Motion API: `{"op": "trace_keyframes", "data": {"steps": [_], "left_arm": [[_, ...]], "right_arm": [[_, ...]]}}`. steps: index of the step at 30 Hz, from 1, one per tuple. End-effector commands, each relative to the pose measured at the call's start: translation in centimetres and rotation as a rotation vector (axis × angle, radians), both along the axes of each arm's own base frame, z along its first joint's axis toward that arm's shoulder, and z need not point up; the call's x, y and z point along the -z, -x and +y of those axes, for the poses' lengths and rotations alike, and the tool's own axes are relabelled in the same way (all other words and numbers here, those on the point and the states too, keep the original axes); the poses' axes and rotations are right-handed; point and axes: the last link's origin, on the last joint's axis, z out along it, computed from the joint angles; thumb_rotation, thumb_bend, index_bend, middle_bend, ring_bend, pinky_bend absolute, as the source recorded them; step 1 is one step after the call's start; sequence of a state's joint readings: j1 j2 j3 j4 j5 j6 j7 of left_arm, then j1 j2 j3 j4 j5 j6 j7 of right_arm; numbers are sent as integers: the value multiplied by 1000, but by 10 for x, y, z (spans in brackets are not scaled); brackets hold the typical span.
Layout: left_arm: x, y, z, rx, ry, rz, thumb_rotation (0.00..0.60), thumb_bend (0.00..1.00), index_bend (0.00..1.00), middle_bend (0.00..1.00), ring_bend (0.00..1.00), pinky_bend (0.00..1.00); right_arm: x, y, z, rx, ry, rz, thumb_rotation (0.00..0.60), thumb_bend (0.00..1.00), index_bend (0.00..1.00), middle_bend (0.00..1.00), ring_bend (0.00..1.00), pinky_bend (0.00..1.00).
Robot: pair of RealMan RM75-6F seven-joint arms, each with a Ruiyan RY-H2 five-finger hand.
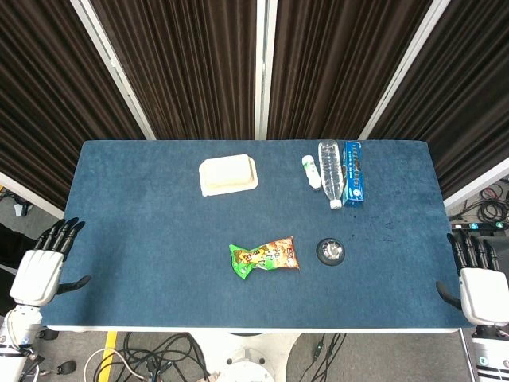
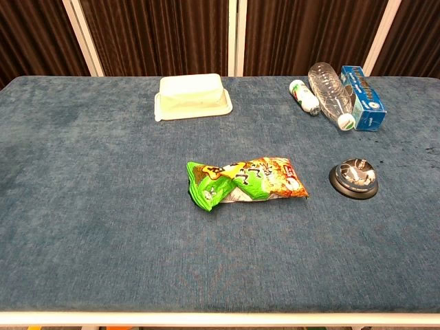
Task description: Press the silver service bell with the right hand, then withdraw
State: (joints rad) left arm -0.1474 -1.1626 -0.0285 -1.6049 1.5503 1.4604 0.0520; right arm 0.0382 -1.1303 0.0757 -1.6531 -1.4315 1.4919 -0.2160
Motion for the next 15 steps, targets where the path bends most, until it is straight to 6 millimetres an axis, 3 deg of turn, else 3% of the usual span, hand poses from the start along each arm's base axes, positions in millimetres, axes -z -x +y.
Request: {"op": "trace_keyframes", "data": {"steps": [1, 8, 10, 12, 14, 15], "left_arm": [[1, 0, 0, -1, 3, 1, 600, 20, 66, 36, 0, 155], [2, -1, 0, 3, 7, 5, 600, 20, 66, 36, 0, 155], [1, -1, 1, 4, 4, 4, 600, 20, 66, 36, 0, 155], [1, -1, 2, 3, 6, 5, 600, 20, 66, 35, 0, 155], [2, -1, 1, 2, 8, 4, 600, 20, 65, 35, 0, 155], [2, 0, 0, 1, 10, 7, 600, 20, 66, 35, 0, 155]], "right_arm": [[0, 0, 0, -2, -2, 1, 600, 148, 0, 0, 0, 0], [1, -3, -1, -14, -6, -3, 600, 151, 0, 0, 0, 0], [1, -4, -3, -18, -5, -7, 600, 190, 0, 0, 0, 0], [2, -5, -4, -25, -6, -7, 600, 344, 0, 0, 0, 0], [4, -5, -5, -31, -1, 3, 600, 574, 0, 0, 0, 0], [4, -6, -6, -35, 10, 4, 600, 736, 0, 9, 3, 13]]}}
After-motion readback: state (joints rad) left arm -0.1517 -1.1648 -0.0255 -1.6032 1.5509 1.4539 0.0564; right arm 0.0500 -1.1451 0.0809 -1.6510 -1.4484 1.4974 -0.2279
